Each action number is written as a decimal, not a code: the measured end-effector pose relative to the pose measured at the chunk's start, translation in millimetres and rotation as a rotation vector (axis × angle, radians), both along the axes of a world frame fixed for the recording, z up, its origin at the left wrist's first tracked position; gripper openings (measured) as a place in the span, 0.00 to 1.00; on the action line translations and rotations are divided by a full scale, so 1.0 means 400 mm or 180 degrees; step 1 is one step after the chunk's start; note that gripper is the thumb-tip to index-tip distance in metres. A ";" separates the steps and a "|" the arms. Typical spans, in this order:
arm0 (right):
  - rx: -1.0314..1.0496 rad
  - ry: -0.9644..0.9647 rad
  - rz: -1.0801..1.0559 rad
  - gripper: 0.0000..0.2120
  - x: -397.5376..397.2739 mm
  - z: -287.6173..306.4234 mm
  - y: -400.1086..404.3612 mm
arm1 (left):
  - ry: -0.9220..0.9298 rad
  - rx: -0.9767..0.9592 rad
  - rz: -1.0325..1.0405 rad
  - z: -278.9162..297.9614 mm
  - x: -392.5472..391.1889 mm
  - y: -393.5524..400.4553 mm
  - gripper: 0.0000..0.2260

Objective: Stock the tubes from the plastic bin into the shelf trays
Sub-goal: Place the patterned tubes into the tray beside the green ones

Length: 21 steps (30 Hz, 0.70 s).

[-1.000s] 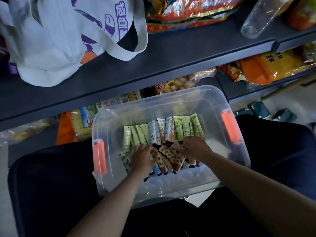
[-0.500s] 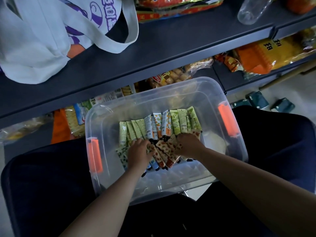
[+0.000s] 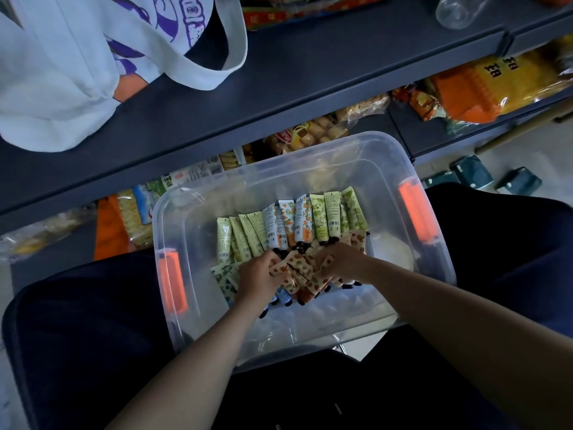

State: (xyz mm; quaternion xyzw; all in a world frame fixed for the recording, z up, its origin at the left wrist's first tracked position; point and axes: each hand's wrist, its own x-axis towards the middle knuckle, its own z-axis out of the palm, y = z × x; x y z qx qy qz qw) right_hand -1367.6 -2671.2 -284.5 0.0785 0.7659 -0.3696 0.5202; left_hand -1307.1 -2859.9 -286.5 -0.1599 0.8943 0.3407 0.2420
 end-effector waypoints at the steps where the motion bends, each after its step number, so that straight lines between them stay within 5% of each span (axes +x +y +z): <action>1: -0.0017 -0.0092 -0.0043 0.14 -0.003 -0.002 0.002 | -0.0074 0.0029 0.0021 0.002 -0.003 0.001 0.11; 6: -0.0063 -0.0275 -0.0293 0.25 -0.011 -0.018 0.004 | -0.0449 0.0160 0.0004 0.008 -0.026 0.005 0.16; 10: -0.0366 -0.0444 -0.0604 0.10 -0.016 -0.017 0.019 | -0.0461 0.0517 0.0225 -0.003 -0.031 -0.002 0.14; 21: -0.1322 -0.0647 -0.2015 0.05 -0.059 0.036 0.026 | -0.0320 0.2150 0.1880 0.064 -0.047 -0.029 0.15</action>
